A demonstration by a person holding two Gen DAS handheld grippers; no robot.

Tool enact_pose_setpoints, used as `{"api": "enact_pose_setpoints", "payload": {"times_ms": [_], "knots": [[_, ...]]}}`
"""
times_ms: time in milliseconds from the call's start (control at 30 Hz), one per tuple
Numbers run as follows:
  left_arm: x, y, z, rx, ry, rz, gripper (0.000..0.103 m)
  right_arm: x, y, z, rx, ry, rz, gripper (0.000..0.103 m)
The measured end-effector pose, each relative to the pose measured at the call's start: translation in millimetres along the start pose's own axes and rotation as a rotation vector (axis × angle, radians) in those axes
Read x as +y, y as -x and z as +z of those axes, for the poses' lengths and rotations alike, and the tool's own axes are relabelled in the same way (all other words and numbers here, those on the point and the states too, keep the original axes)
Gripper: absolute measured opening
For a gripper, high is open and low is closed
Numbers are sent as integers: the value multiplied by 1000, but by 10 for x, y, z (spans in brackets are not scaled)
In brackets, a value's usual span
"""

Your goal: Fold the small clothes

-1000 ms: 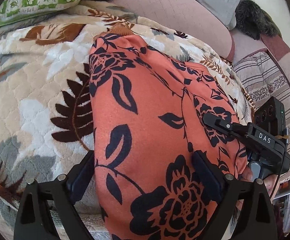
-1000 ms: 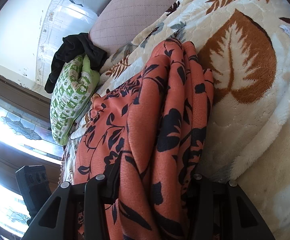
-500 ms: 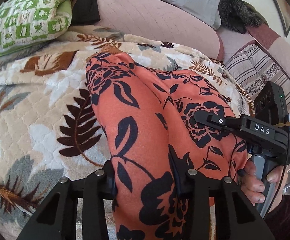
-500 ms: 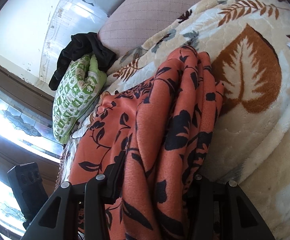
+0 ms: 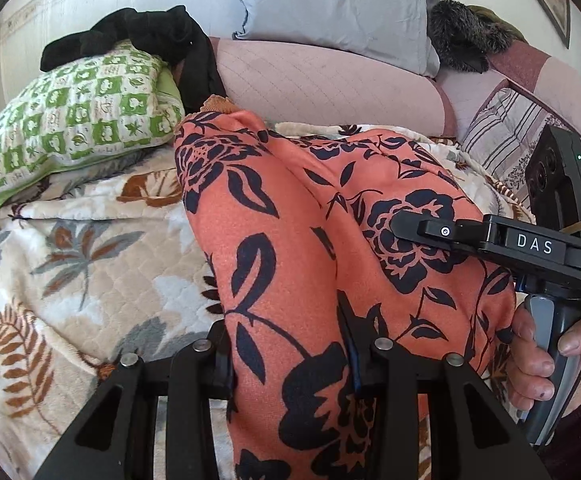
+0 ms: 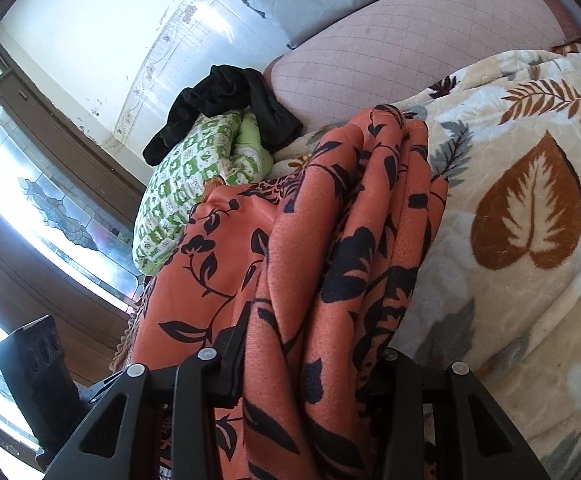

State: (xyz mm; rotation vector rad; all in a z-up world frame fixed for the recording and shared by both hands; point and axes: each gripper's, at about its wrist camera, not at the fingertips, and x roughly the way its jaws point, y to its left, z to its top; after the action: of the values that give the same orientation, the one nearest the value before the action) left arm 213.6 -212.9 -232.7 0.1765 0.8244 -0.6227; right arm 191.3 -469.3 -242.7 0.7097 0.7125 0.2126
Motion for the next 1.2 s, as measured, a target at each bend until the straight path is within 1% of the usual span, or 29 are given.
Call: {"api": "enact_pose_setpoints", "payload": {"times_ms": [100,233,367,467,567,700,800,933,1200], "knots": [[77,223,-121,-21,-13,55,41,179,14,-130,11,25,16,42],[220,568,-276,-55,0,116,42,523,31,-286,13,73,46,41],[324,866,-379,-101,17,175,41,804,70,-454,-4,89,88,41],[384,1011,-439,-123,27,189,41,924,107,-592,-22,76,106,41],[387,1090,-534,-126,36,196,41,967,161,-717,-24,55,119,41],[404,1113,-617,-115,50,203,41,1041,154,-819,-16,57,116,41],[406,1084,-663,-99,56,201,41,1041,117,-855,-11,32,115,41],[367,979,-723,-68,51,209,41,950,71,-908,11,8,101,41],[421,737,-819,7,59,222,41,801,-109,-998,76,-30,67,41]]}}
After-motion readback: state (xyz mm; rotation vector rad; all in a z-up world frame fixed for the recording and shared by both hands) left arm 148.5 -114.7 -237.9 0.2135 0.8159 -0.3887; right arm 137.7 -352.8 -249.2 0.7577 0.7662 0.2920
